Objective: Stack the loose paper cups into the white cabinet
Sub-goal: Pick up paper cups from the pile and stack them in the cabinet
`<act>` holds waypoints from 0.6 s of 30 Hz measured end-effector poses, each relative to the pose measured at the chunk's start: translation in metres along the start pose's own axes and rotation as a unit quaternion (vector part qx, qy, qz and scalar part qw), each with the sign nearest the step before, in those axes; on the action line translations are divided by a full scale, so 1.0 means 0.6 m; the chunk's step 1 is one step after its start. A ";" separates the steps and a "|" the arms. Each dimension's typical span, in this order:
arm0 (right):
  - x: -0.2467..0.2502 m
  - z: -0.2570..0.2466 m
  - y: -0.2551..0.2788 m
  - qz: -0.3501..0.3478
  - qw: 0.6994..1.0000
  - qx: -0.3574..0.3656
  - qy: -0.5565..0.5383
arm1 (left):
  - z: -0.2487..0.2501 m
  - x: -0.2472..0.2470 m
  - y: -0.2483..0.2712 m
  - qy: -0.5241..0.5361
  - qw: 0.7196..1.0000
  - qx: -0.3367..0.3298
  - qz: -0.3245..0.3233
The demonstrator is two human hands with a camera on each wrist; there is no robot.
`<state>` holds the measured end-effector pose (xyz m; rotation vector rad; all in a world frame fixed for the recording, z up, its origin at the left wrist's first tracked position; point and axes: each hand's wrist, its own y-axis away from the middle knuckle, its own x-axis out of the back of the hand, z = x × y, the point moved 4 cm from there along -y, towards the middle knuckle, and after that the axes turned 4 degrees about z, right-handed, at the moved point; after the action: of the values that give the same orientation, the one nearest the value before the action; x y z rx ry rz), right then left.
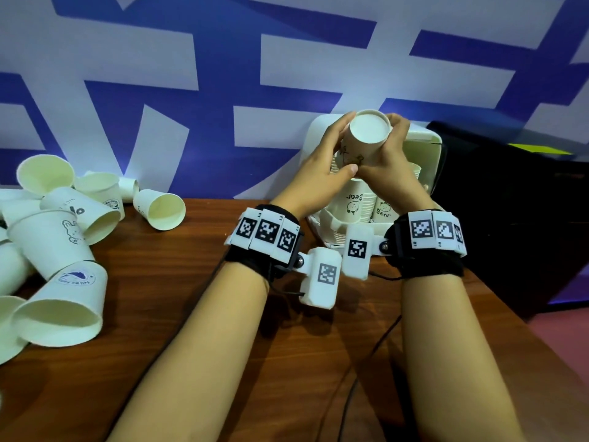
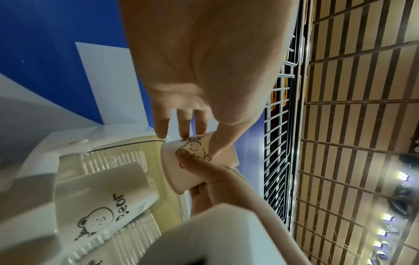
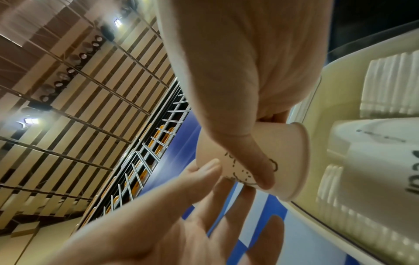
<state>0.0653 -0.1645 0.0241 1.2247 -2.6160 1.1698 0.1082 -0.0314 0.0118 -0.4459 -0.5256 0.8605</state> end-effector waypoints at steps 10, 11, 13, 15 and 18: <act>-0.026 0.043 0.008 -0.026 0.996 -0.085 0.012 | -0.037 -0.012 0.001 -0.040 0.996 0.060 -0.057; -0.026 0.048 0.009 -0.026 0.995 -0.096 0.017 | -0.040 -0.014 0.002 -0.053 0.995 0.067 -0.059; -0.027 0.059 0.011 -0.026 0.993 -0.117 0.024 | -0.048 -0.017 0.004 -0.062 0.993 0.078 -0.061; -0.030 0.067 0.013 -0.029 0.989 -0.143 0.022 | -0.053 -0.020 0.006 -0.065 0.992 0.084 -0.070; -0.035 0.076 0.020 -0.051 0.980 -0.188 0.028 | -0.061 -0.024 0.008 -0.096 0.987 0.100 -0.086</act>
<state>0.0845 -0.1750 -0.0226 1.2062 -2.5380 0.6404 0.1193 -0.0461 -0.0237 -0.1324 -0.6372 0.7850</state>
